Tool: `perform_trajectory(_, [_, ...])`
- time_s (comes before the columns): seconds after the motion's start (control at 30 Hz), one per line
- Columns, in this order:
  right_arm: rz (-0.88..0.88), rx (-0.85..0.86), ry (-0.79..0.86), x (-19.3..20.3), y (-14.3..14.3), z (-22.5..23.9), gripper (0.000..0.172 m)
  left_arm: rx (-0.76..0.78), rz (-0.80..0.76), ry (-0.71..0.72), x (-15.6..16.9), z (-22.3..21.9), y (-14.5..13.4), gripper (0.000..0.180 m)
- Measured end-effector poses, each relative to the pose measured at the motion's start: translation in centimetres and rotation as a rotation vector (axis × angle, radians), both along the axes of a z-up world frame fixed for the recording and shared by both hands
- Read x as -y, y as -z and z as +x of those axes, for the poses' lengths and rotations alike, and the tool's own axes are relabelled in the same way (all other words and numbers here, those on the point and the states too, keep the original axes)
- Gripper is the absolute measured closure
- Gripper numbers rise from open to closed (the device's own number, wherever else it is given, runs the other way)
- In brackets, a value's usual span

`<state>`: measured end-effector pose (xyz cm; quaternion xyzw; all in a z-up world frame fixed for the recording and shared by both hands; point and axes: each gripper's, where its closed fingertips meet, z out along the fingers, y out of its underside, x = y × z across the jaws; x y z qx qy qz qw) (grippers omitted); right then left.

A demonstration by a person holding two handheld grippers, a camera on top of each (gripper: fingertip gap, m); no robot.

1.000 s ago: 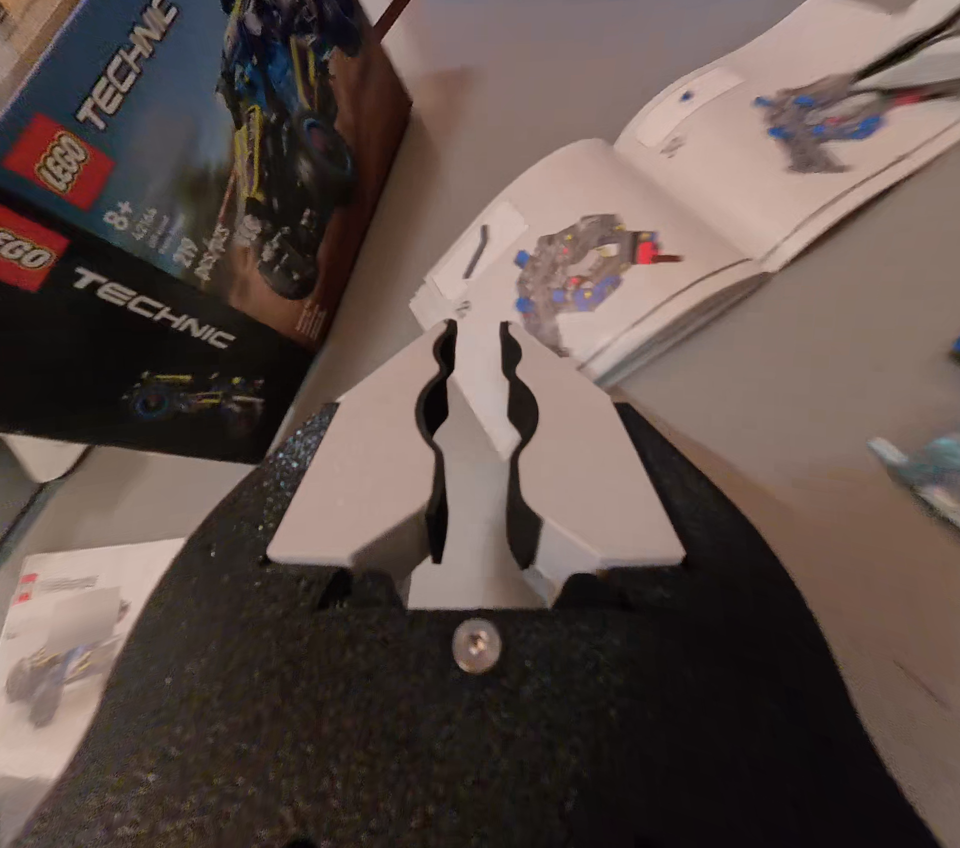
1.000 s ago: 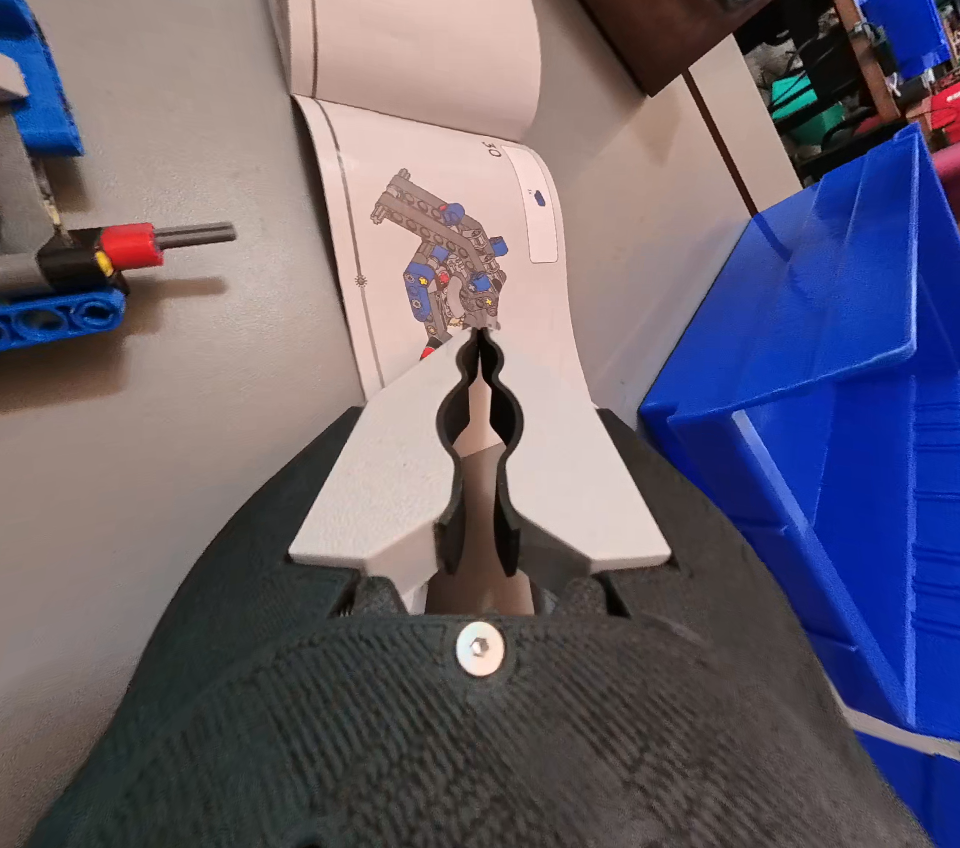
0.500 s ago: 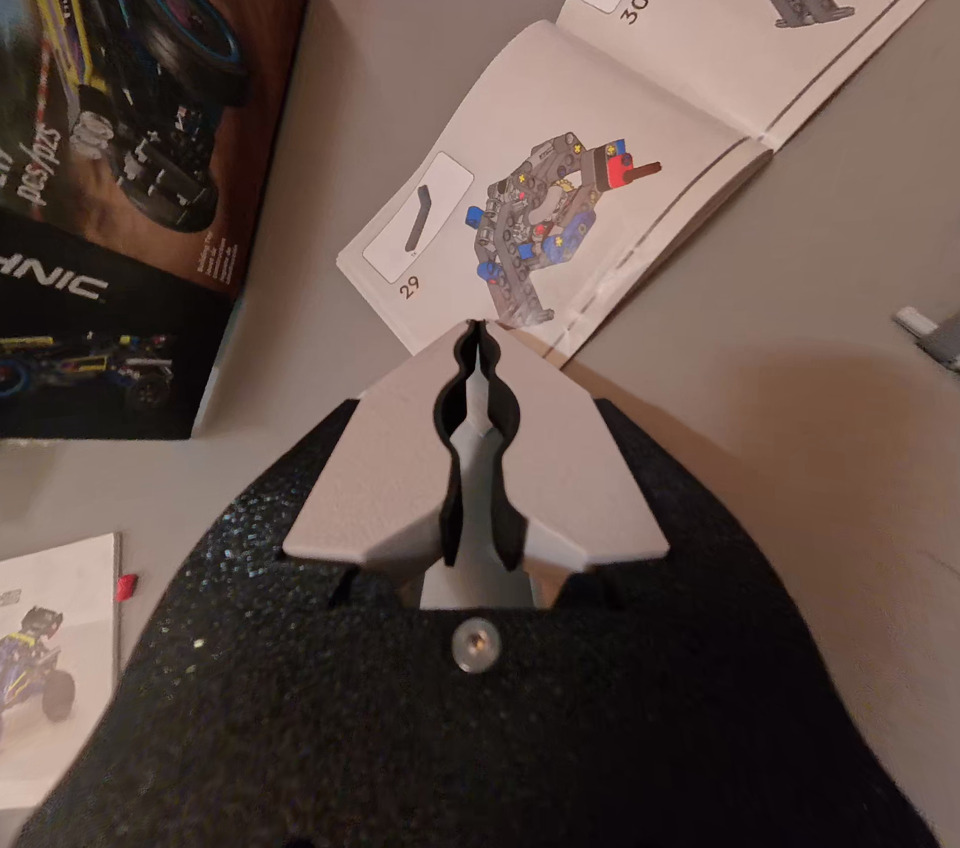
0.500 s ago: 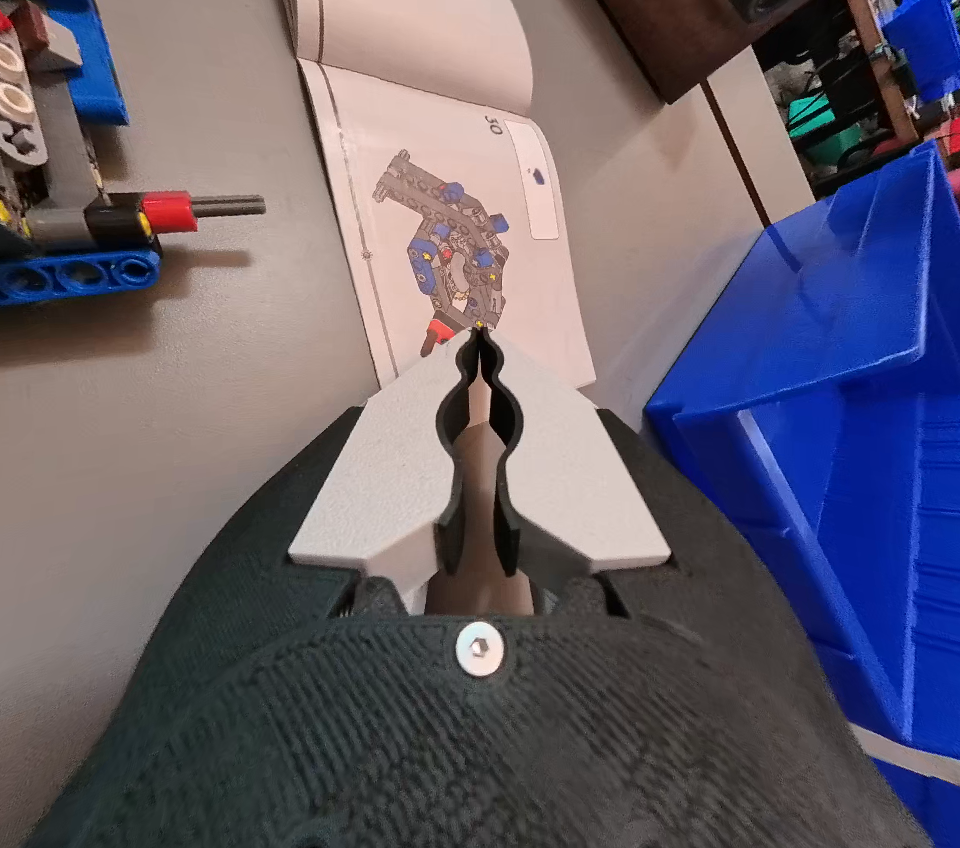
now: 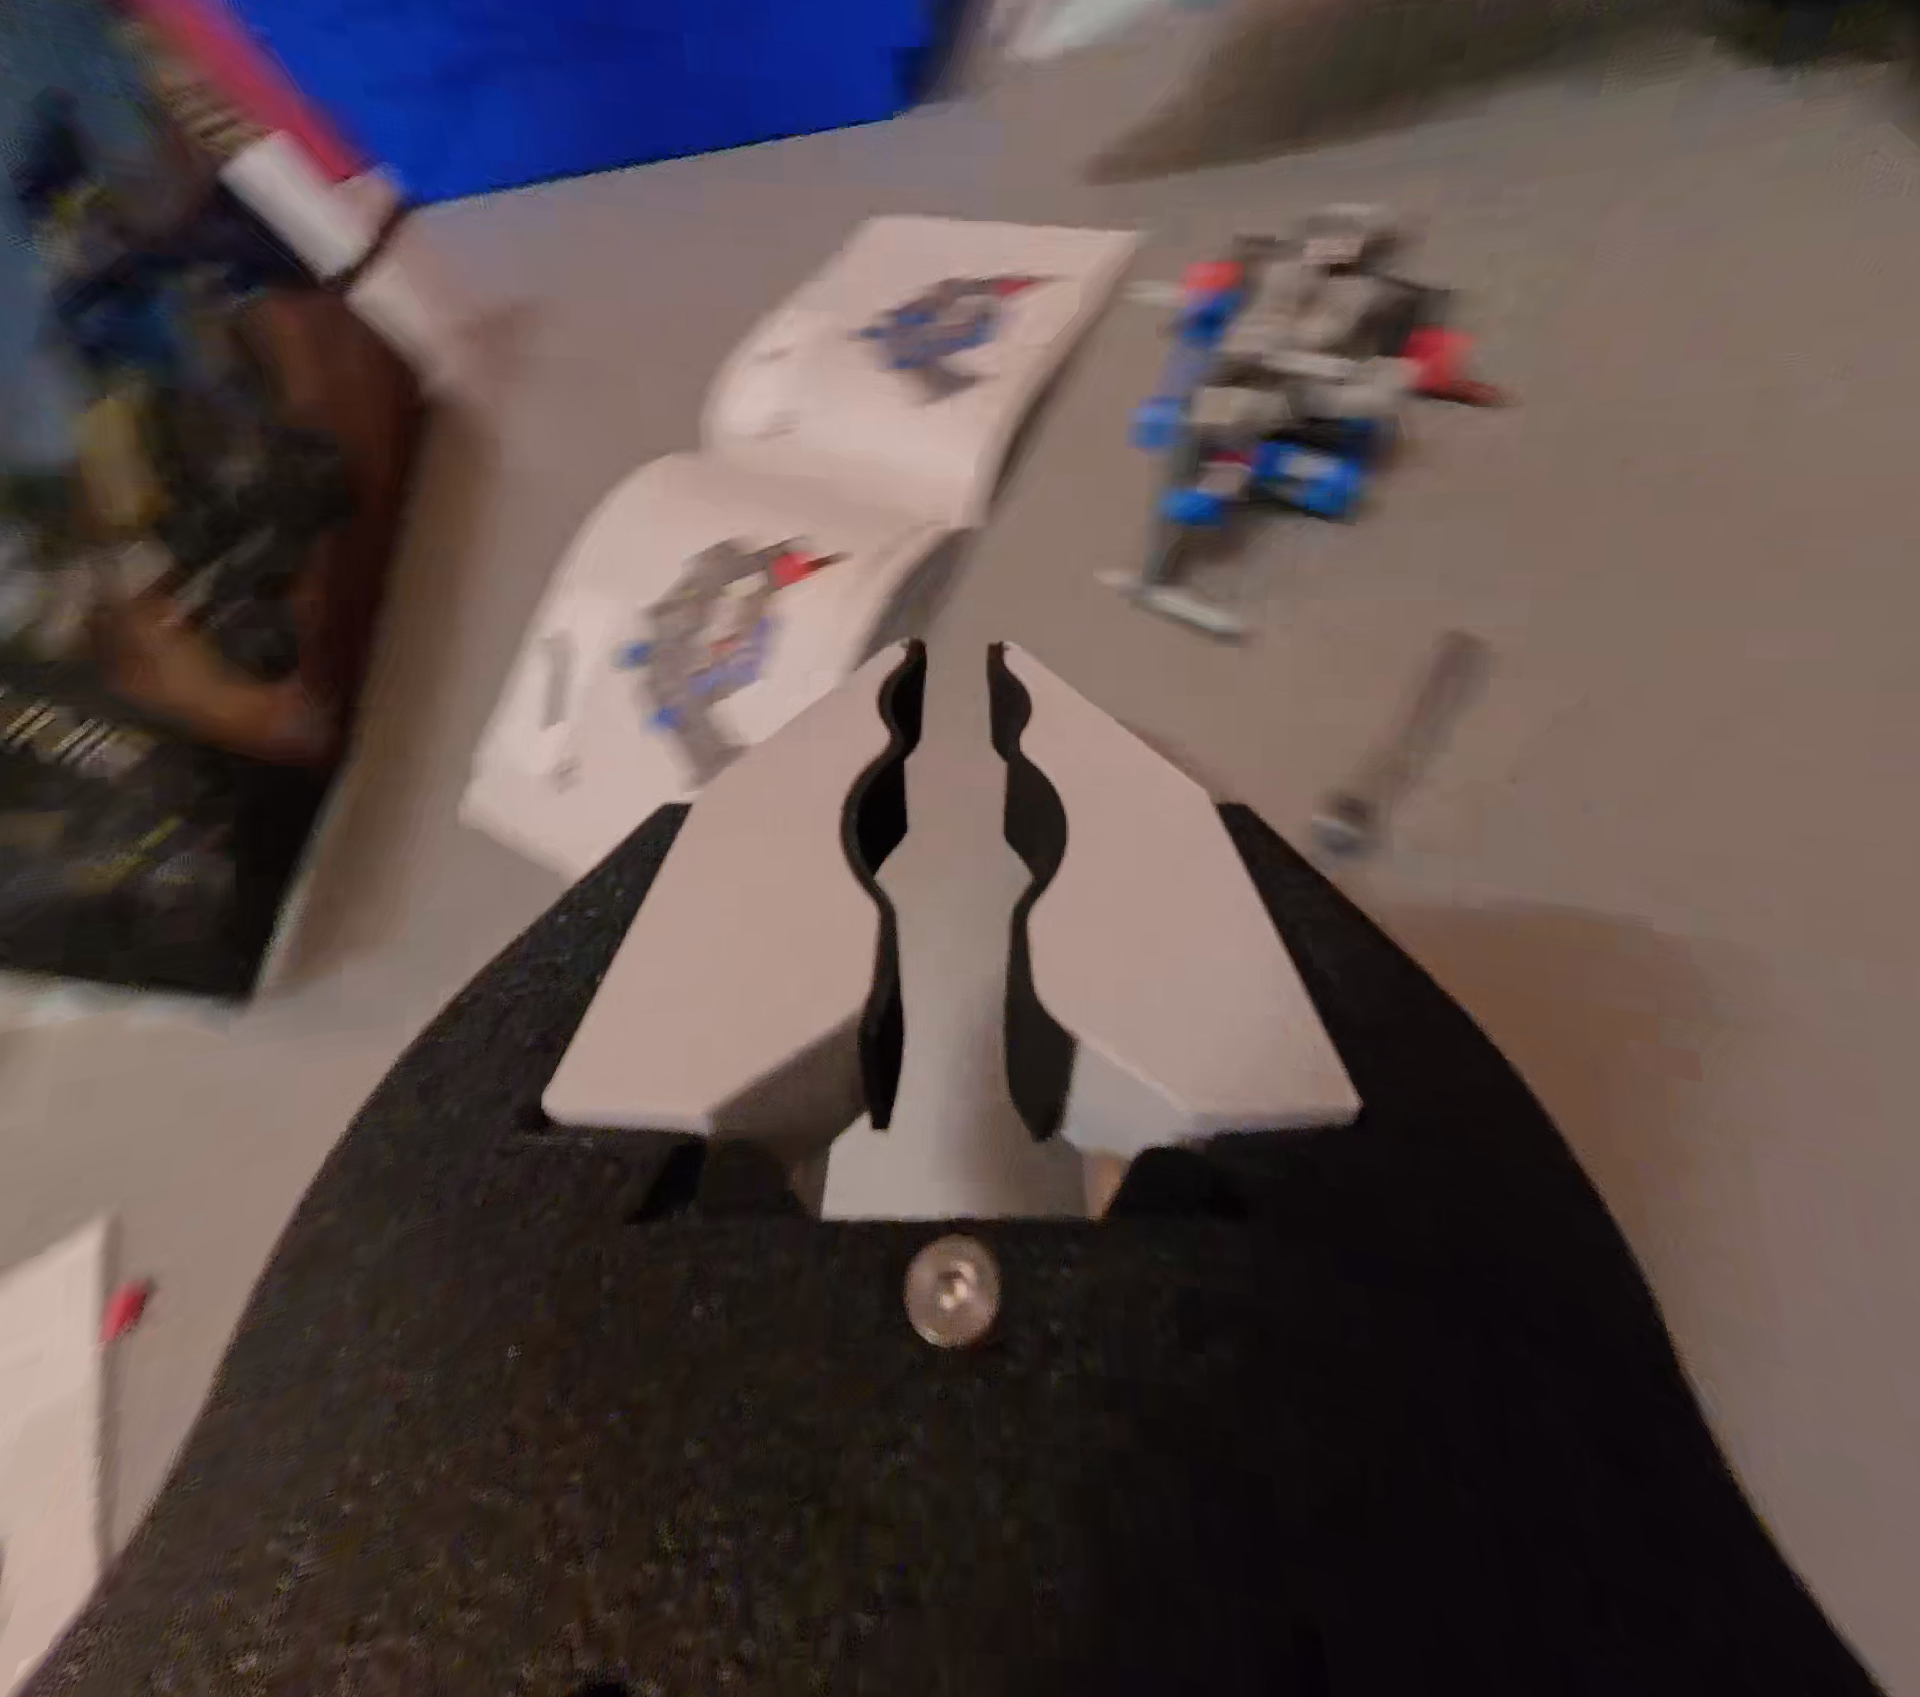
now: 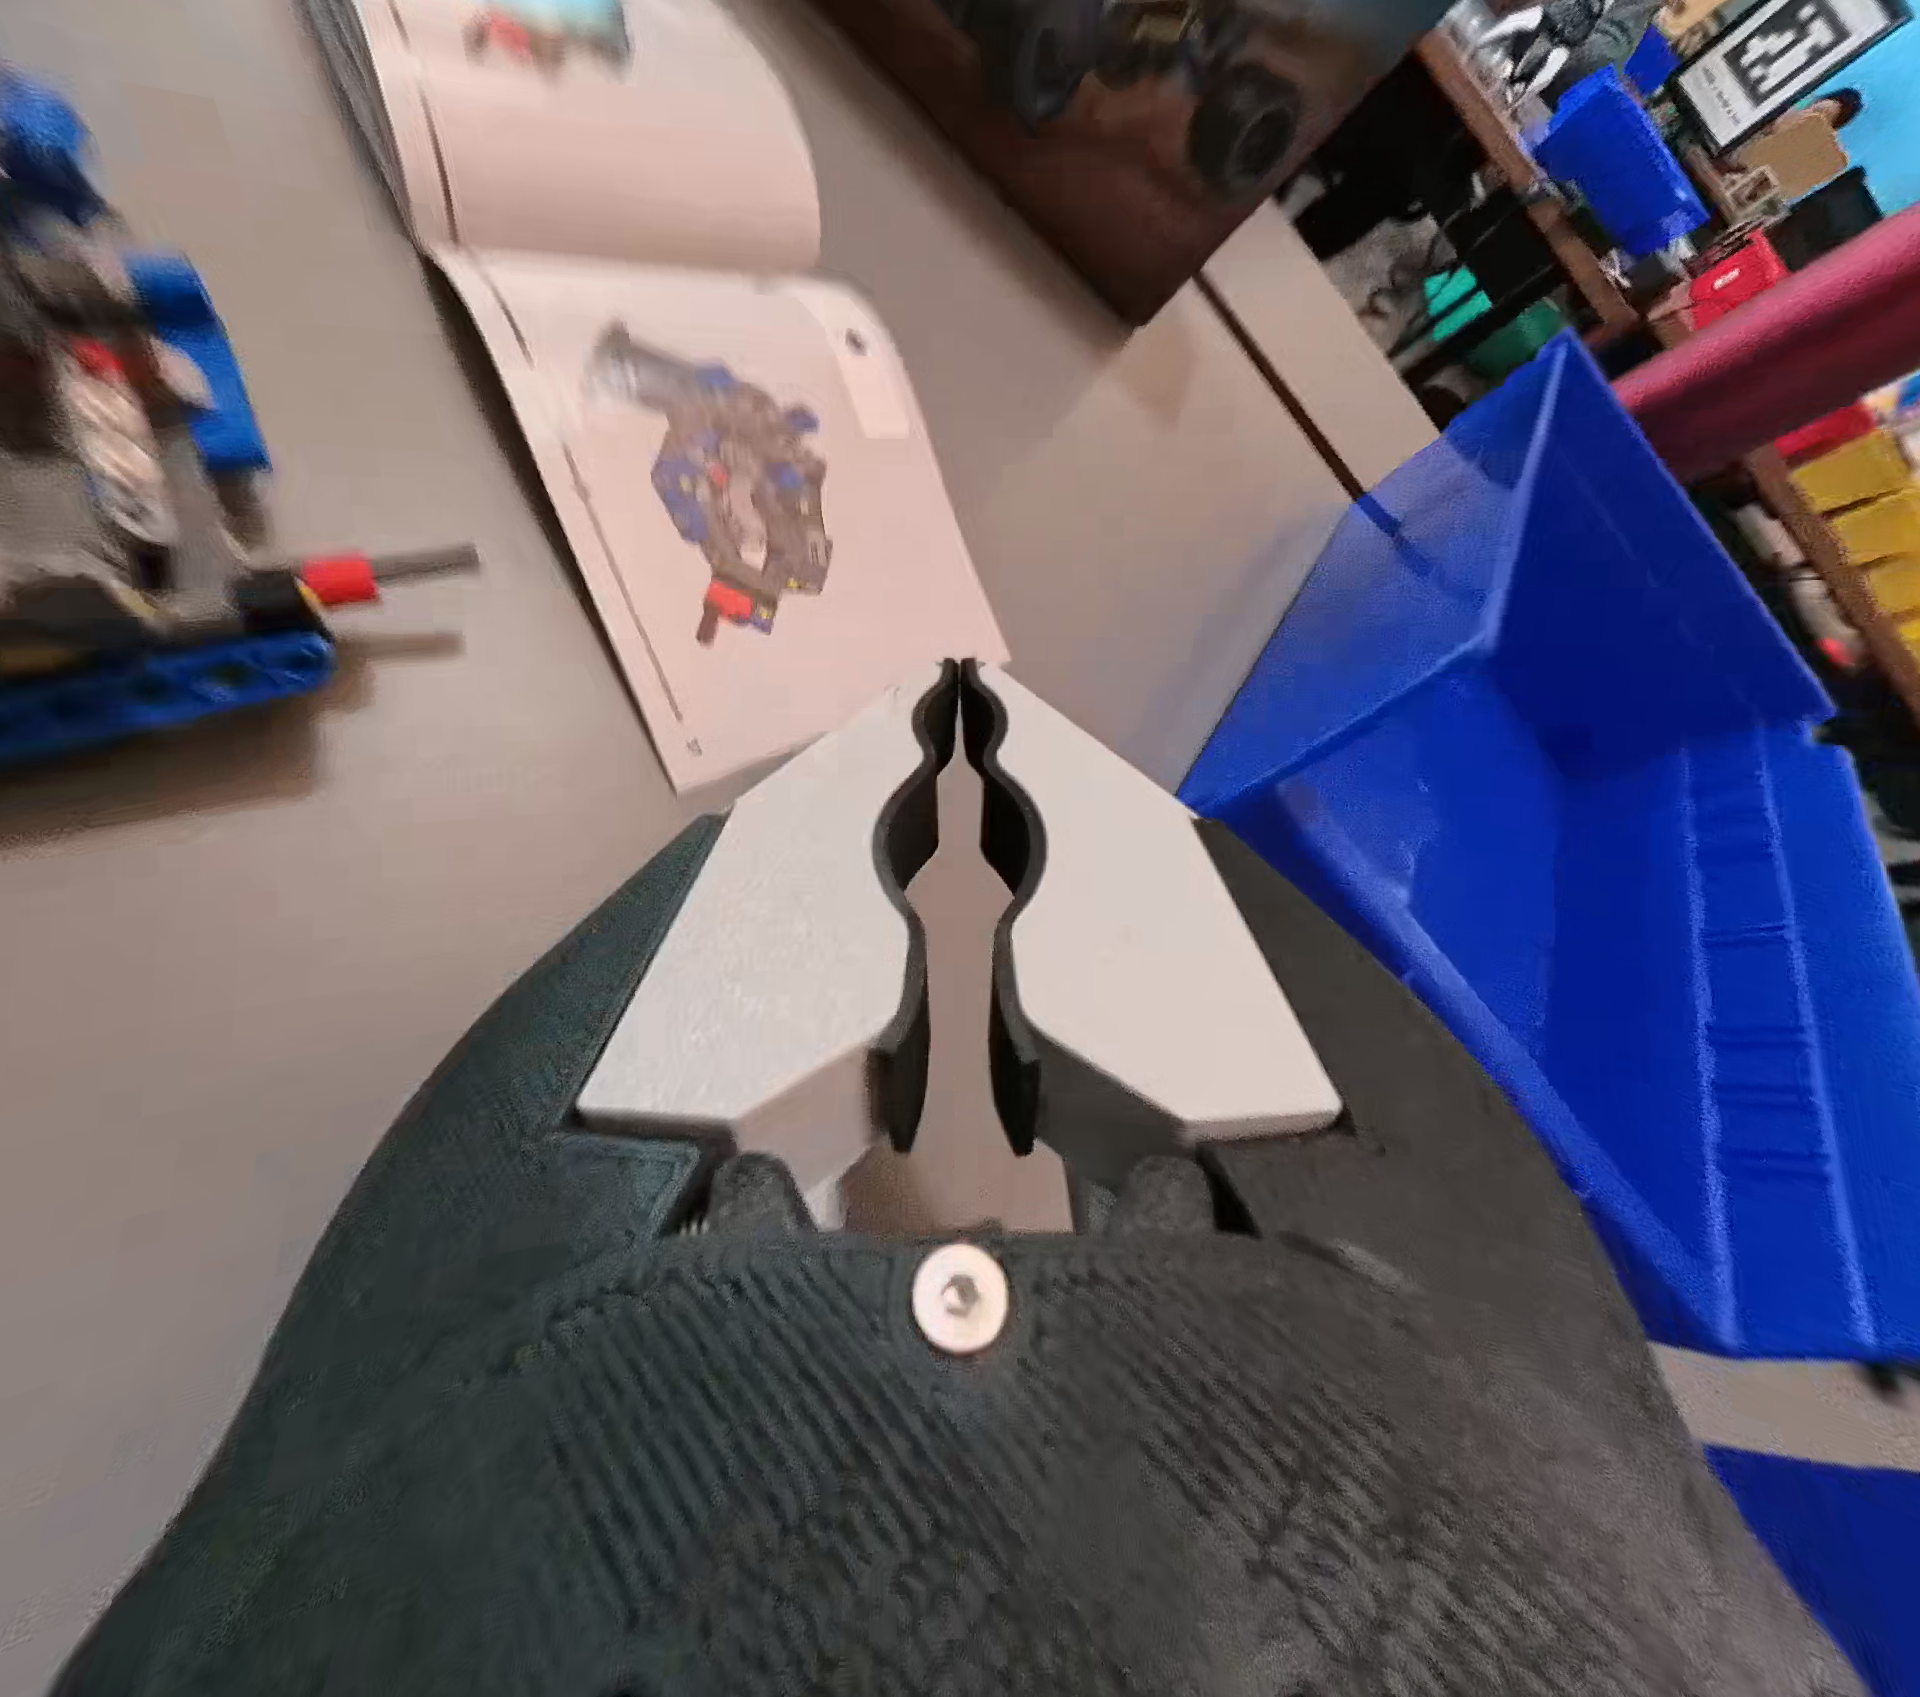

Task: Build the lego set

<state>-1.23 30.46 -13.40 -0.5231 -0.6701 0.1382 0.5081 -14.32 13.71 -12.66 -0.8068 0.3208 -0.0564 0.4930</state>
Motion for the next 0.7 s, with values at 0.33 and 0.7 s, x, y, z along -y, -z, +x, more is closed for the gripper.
perform_trajectory(0.33, [-0.131,-0.088,-0.319,12.4,-6.5,-0.6,0.161,-0.183,-0.217,0.175,6.2,5.3,5.4,0.15])
perform_trajectory(0.7, [-0.115,0.125,-0.375,22.9,-0.7,-2.9,0.158,-0.115,-0.193,0.167,6.8,6.4,5.6,0.176])
